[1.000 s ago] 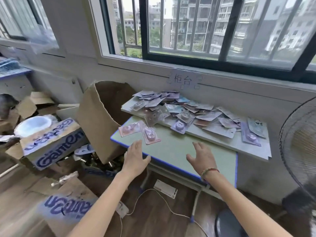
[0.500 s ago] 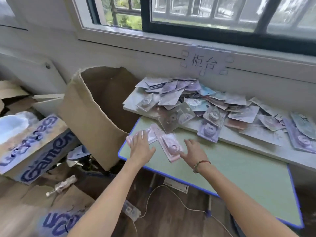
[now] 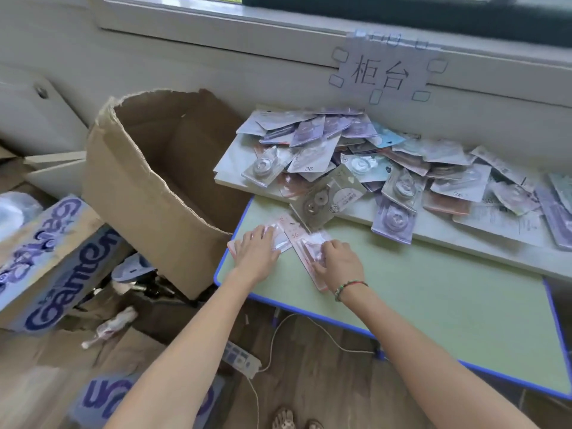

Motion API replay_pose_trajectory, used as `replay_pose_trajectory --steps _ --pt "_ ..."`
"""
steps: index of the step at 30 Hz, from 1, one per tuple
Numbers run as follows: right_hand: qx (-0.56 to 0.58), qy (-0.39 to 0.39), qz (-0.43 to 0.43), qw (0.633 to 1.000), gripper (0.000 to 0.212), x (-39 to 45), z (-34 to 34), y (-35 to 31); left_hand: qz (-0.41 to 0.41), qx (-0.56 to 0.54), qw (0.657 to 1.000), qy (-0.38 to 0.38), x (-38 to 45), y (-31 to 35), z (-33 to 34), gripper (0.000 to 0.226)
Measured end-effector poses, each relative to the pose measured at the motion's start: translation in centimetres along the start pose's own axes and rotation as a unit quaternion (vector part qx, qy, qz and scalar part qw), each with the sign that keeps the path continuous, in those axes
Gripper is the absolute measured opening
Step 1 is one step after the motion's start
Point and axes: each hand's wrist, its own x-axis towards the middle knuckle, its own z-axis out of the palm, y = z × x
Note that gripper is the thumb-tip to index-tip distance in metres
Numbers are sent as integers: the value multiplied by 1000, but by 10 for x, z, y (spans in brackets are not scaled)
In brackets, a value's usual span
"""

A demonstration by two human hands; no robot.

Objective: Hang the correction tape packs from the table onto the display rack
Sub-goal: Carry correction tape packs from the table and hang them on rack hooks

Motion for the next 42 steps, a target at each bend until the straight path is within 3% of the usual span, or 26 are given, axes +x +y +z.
replay_pose_trajectory --steps 3,9,12,17,22,30,36,42 --pt "-22 -6 38 999 33 -6 2 -3 -14 7 1000 27 -7 2 2 38" --pt "-40 -61 104 992 47 -34 -1 10 -16 -27 999 -29 -32 13 7 35" --pt "-36 -74 123 989 51 -51 -3 22 -21 -24 999 -45 -44 20 7 46" --pt "-54 -88 135 985 72 -67 -6 34 -11 7 994 -105 -57 27 6 86" --pt "-58 -90 132 985 90 -75 0 32 -10 33 994 -102 -67 33 11 85" --pt "-41 -69 132 988 80 -89 15 22 -29 36 996 -77 -75 35 16 80" --pt "-66 -69 136 986 105 -89 15 16 -59 9 995 -81 -78 35 14 92" --pt "-27 -102 185 977 102 -87 10 21 -83 -17 991 -105 -81 34 14 86"
